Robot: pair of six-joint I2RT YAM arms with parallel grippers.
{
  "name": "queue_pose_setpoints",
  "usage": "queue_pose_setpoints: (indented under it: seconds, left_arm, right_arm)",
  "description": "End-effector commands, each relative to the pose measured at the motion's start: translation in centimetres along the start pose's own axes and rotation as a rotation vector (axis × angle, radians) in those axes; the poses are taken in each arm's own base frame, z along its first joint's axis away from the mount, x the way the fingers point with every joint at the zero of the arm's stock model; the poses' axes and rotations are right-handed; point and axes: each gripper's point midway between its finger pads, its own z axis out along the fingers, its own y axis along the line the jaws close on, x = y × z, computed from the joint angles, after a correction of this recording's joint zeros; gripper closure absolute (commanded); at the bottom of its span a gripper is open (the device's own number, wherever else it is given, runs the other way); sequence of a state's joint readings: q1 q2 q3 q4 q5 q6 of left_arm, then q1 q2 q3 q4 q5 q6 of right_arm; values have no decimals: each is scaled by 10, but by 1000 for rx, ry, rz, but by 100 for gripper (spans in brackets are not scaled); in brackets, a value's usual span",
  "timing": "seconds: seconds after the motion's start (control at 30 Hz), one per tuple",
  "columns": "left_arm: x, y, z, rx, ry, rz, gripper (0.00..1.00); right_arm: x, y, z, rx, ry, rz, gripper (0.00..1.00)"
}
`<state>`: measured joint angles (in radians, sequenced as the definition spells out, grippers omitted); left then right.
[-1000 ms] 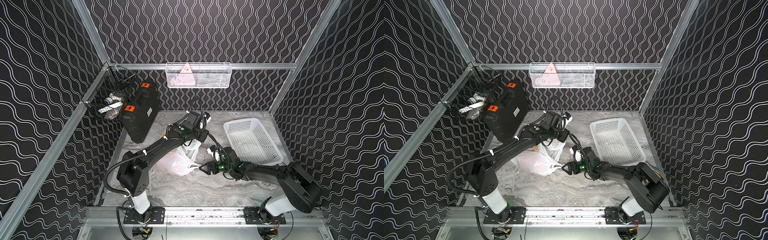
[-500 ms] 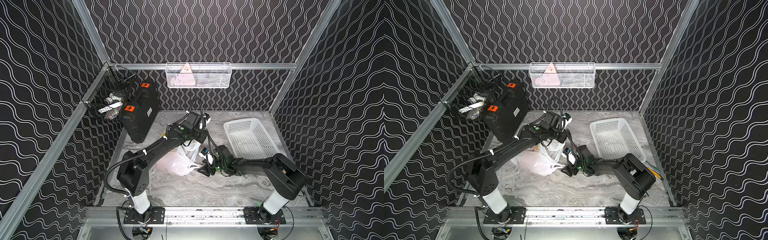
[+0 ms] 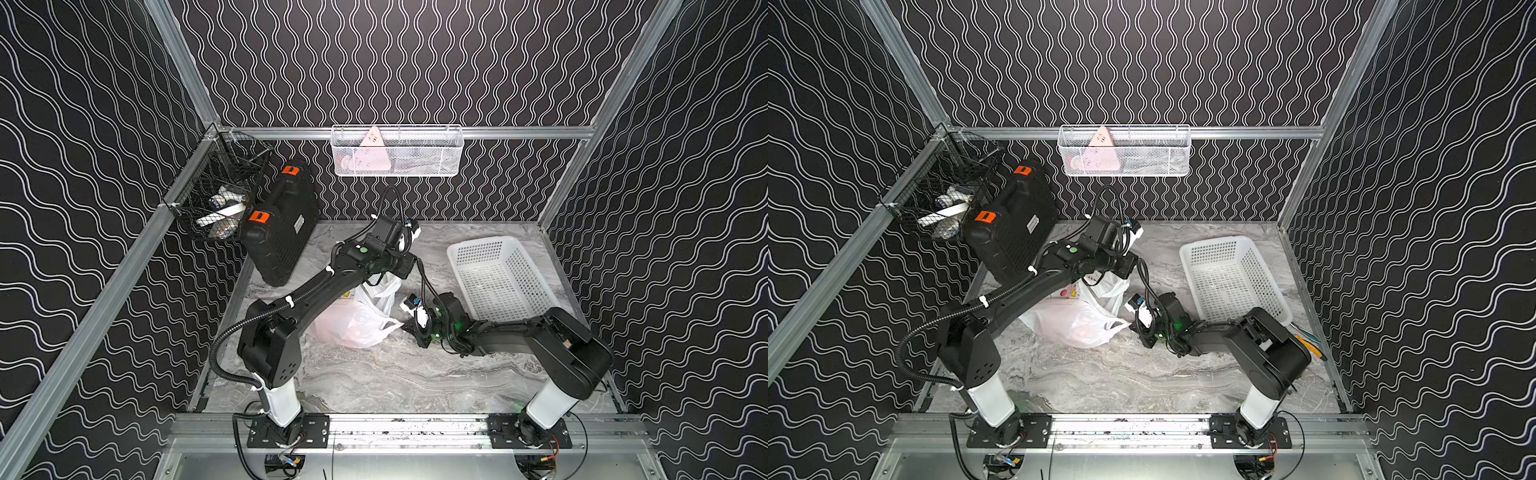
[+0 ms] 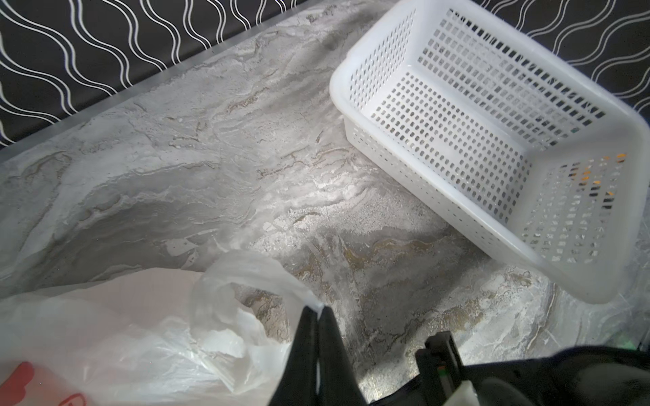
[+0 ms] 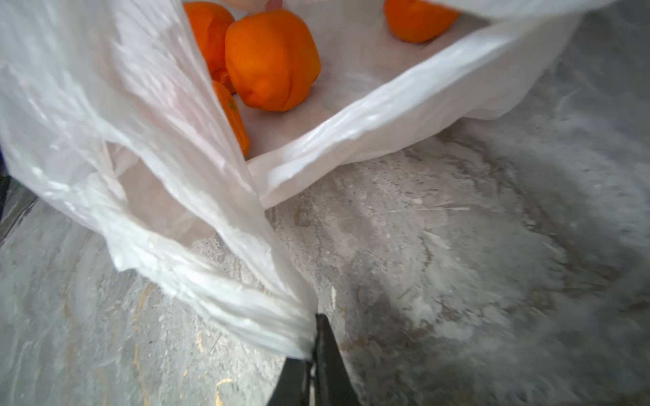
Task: Place the oranges into plastic bags & tie knots
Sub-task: Adjust the plastic bag at the center of the board.
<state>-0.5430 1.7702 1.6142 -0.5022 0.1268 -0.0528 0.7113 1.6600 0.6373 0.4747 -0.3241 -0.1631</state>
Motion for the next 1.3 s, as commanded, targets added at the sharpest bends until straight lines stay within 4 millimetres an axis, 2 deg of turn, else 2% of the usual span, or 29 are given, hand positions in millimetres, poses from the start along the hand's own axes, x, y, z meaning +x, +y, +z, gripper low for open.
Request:
queue_pose_setpoints:
  seconds: [0.0,0.1,0.2,0.27,0.37,0.5,0.53,0.6,0.67,0.83,0.93,1.03,1.27]
  left_arm:
    - [-23,4,-16,-22,-60,-31,100]
    - [-48,16,-38,-87,-116,-69,100]
    - [-69,35,-67,-183,-170,-147,100]
    - [-81,52,-92,-256,-221,-225,100]
    - [-97,67,-134,-333,-300,-296,100]
    - [-116,74,-188,-395,-409,-327,100]
    - [-121,72,-201,-398,-437,-332,100]
    - [-130,69,-228,-395,-494,-338,100]
    - [-134,69,-256,-408,-546,-361,100]
    - [-122,66,-311,-421,-636,-434,100]
    - [-116,55,-323,-349,-643,-476,100]
    - [-108,41,-312,-246,-614,-510,100]
    - [-103,5,-268,36,-614,-495,100]
  right_arm:
    - [-10,-19,-16,130,14,-36,100]
    - [-31,-26,-43,211,30,-66,100]
    - [-61,-29,-74,274,10,-101,100]
    - [-85,-28,-95,301,-9,-137,100]
    - [-127,-25,-126,327,-57,-190,100]
    - [-178,-23,-162,373,-106,-264,100]
    - [-197,-22,-175,392,-136,-285,100]
    - [-221,-21,-194,419,-177,-309,100]
    - [-245,-20,-215,458,-213,-345,100]
    - [-284,-18,-259,536,-276,-424,100]
    - [-296,-21,-280,602,-302,-450,100]
    - [-289,-31,-287,655,-287,-463,100]
    - [-236,-49,-261,592,-215,-314,100]
